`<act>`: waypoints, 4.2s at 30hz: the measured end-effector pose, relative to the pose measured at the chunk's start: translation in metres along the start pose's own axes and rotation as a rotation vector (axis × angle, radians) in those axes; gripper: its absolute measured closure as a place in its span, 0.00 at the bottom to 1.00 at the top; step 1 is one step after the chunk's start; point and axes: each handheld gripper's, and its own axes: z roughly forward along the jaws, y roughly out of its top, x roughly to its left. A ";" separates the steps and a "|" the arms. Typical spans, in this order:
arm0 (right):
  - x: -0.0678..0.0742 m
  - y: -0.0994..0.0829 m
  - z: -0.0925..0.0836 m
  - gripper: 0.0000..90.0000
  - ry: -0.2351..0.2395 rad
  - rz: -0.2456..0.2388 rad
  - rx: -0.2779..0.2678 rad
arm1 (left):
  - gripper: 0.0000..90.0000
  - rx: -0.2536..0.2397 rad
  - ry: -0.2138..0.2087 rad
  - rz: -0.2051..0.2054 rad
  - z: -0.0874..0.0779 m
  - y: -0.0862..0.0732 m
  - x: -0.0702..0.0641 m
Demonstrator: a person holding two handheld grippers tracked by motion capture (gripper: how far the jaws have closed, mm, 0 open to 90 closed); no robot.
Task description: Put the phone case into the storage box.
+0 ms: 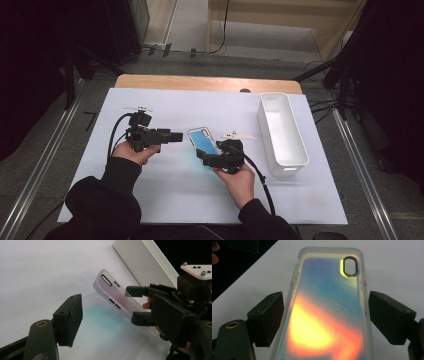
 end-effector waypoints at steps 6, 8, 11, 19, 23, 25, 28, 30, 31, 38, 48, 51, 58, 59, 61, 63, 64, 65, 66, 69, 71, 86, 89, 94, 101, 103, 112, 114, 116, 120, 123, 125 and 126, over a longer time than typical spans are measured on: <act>0.003 0.000 0.003 0.16 -0.013 0.000 -0.024 | 0.28 0.010 0.020 -0.010 0.005 0.006 -0.001; 0.004 -0.001 0.004 0.16 -0.017 0.003 -0.042 | 0.28 0.015 0.027 -0.014 0.008 0.008 -0.001; 0.004 -0.001 0.006 0.16 -0.024 0.024 -0.063 | 0.28 0.021 0.037 -0.027 0.013 0.012 -0.001; 0.003 0.000 0.008 0.16 -0.020 0.056 -0.110 | 0.26 0.027 0.053 -0.038 0.024 0.016 0.002; 0.005 0.000 0.010 0.16 -0.014 0.078 -0.127 | 0.26 0.029 0.061 -0.053 0.028 0.018 0.005; 0.007 -0.001 0.012 0.16 -0.014 0.084 -0.123 | 0.26 0.022 0.070 -0.067 0.030 0.019 0.006; 0.008 -0.001 0.013 0.16 -0.008 0.084 -0.130 | 0.26 0.018 0.064 -0.073 0.032 0.020 0.008; 0.009 -0.001 0.014 0.16 -0.002 0.095 -0.135 | 0.26 0.018 0.067 -0.084 0.034 0.021 0.009; 0.010 -0.001 0.015 0.16 0.003 0.102 -0.140 | 0.26 0.015 0.072 -0.088 0.034 0.021 0.009; 0.010 -0.001 0.020 0.16 0.027 0.121 -0.171 | 0.31 -0.016 0.102 -0.077 0.040 0.024 0.006; 0.017 0.000 0.027 0.16 0.039 0.141 -0.178 | 0.31 -0.025 0.124 -0.102 0.052 0.028 0.004; 0.019 0.000 0.028 0.16 0.034 0.128 -0.188 | 0.36 -0.037 0.125 -0.117 0.053 0.027 0.005; 0.026 -0.001 0.030 0.16 0.032 0.132 -0.200 | 0.44 -0.042 0.138 -0.144 0.055 0.026 0.009; 0.028 -0.002 0.030 0.16 0.027 0.122 -0.204 | 0.44 -0.051 0.131 -0.179 0.055 0.025 0.012; 0.028 -0.002 0.030 0.16 0.026 0.121 -0.208 | 0.46 -0.059 0.130 -0.192 0.055 0.024 0.013; 0.029 -0.003 0.031 0.16 0.026 0.123 -0.208 | 0.53 -0.056 0.103 -0.228 0.055 0.022 0.018; 0.029 -0.003 0.031 0.16 0.026 0.123 -0.208 | 0.54 -0.056 0.103 -0.228 0.055 0.022 0.018; 0.030 -0.003 0.031 0.16 0.026 0.122 -0.208 | 0.57 -0.061 0.099 -0.239 0.055 0.021 0.020; 0.030 -0.003 0.031 0.16 0.026 0.122 -0.208 | 0.58 -0.061 0.099 -0.239 0.055 0.021 0.020; 0.029 -0.003 0.032 0.16 0.023 0.131 -0.205 | 0.64 -0.072 0.098 -0.244 0.053 0.021 0.020; 0.029 -0.003 0.032 0.16 0.026 0.131 -0.209 | 0.68 -0.071 0.093 -0.255 0.052 0.021 0.020; 0.029 -0.004 0.033 0.16 0.021 0.121 -0.218 | 0.84 -0.090 0.048 -0.288 0.050 0.020 0.022; 0.030 -0.004 0.033 0.16 0.019 0.113 -0.220 | 0.86 -0.094 0.043 -0.301 0.050 0.020 0.022; 0.029 -0.005 0.035 0.16 0.013 0.110 -0.207 | 0.88 -0.095 0.020 -0.302 0.049 0.020 0.021; 0.028 -0.005 0.036 0.16 0.014 0.077 -0.208 | 0.88 -0.092 -0.012 -0.317 0.049 0.020 0.022; 0.026 -0.004 0.036 0.15 0.022 0.072 -0.198 | 0.88 -0.094 -0.021 -0.317 0.049 0.020 0.022; 0.018 0.002 0.029 0.00 0.106 -0.005 -0.175 | 0.88 -0.117 -0.031 -0.310 0.044 0.021 0.018; 0.021 0.005 0.028 0.00 0.113 -0.048 -0.158 | 0.88 -0.118 -0.031 -0.300 0.043 0.021 0.018; 0.022 0.007 0.027 0.00 0.110 -0.059 -0.141 | 0.88 -0.125 -0.030 -0.291 0.042 0.021 0.017; 0.021 0.012 0.020 0.00 0.092 -0.074 -0.128 | 0.88 -0.143 -0.013 -0.267 0.037 0.022 0.015; 0.018 0.015 0.018 0.00 0.090 -0.072 -0.096 | 0.88 -0.164 0.004 -0.238 0.034 0.023 0.015; 0.015 0.016 0.016 0.00 0.095 -0.081 -0.080 | 0.88 -0.172 0.013 -0.227 0.033 0.023 0.014; 0.015 0.017 0.015 0.00 0.092 -0.074 -0.071 | 0.88 -0.175 0.014 -0.225 0.033 0.023 0.014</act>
